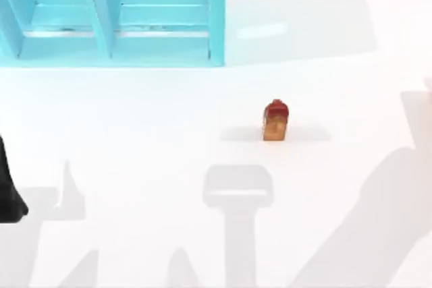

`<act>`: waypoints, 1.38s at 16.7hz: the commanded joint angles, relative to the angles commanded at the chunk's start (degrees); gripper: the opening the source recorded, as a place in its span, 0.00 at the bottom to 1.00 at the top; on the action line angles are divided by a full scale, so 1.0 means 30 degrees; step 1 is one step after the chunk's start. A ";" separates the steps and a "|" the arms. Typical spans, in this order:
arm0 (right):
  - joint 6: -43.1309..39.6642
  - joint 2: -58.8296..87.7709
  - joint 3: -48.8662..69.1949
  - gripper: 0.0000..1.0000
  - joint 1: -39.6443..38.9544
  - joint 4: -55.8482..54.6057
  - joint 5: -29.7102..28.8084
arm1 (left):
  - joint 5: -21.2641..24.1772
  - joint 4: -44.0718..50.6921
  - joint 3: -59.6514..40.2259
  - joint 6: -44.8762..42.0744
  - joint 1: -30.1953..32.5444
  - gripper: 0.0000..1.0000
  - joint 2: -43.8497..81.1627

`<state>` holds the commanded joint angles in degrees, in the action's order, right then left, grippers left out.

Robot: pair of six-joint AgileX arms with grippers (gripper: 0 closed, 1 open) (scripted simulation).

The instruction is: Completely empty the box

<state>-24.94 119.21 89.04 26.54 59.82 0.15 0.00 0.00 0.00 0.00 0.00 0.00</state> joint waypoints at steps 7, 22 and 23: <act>-0.0089 0.0089 0.4293 0.00 0.0090 0.4379 0.0002 | 0.0000 0.0000 0.0000 0.0000 0.0000 1.00 0.0000; 0.1188 -0.1124 0.8143 0.00 -0.1221 0.8992 -0.0082 | 0.0000 0.0000 0.0000 0.0000 0.0000 1.00 0.0000; 0.1920 -0.1612 0.7359 0.00 -0.1960 0.8601 -0.0137 | 0.0000 0.0000 0.0000 0.0000 0.0000 1.00 0.0000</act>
<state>-19.18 114.37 111.12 20.66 85.63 -0.26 0.00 0.00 0.00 0.00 0.00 0.00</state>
